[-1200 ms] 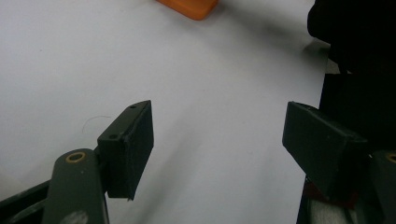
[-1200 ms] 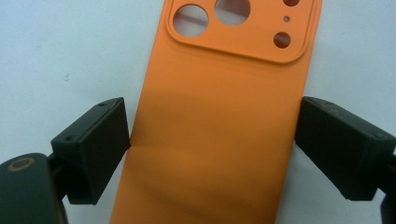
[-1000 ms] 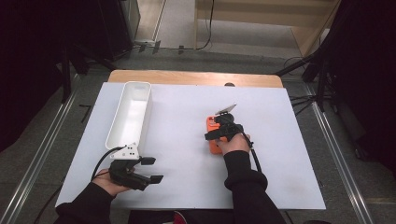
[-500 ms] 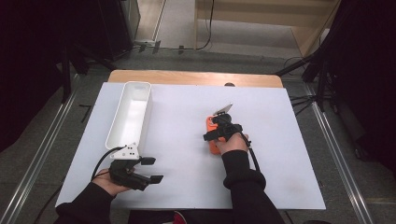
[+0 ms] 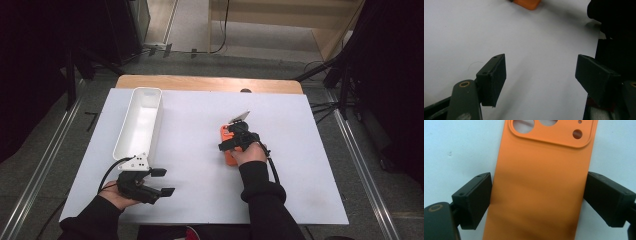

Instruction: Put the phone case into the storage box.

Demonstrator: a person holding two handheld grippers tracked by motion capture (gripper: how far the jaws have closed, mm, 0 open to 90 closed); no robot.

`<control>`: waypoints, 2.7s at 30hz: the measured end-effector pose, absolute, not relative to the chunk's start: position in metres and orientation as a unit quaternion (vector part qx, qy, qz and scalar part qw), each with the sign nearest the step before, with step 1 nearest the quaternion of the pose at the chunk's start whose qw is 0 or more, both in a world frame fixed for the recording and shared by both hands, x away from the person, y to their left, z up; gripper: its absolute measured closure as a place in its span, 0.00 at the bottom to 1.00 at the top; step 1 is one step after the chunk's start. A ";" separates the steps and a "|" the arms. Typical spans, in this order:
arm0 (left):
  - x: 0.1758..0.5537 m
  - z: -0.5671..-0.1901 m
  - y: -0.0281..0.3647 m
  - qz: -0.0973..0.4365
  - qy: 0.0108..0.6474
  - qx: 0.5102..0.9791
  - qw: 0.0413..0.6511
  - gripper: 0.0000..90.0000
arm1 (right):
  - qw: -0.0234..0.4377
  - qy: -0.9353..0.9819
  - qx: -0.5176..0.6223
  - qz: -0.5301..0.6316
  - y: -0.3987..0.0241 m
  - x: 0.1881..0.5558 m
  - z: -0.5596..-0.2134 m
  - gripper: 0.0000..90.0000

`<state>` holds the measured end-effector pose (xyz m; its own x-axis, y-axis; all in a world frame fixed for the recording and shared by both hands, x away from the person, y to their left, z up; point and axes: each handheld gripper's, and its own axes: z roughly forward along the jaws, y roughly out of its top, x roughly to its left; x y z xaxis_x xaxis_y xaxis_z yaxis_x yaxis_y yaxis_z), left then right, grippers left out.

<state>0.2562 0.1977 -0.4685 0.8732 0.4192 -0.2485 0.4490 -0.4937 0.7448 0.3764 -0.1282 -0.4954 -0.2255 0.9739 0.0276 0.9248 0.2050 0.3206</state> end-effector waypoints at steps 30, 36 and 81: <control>0.259 -0.467 0.199 -0.028 0.271 0.844 0.461 0.28 | 0.017 0.776 0.572 0.265 -0.171 0.376 -0.456 0.15; 0.262 -0.467 0.195 -0.051 0.295 0.840 0.454 0.28 | 0.001 0.780 0.556 0.288 -0.178 0.375 -0.452 0.15; 0.323 -0.433 0.131 -0.077 0.370 0.812 0.445 0.24 | -0.015 0.786 0.501 0.363 -0.183 0.344 -0.455 0.15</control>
<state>0.3235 0.1314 -0.4331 0.7149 0.5315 -0.4543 0.6688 -0.3305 0.6659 0.3439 -0.1834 -0.4548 -0.4974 0.7768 0.3863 0.7979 0.2348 0.5552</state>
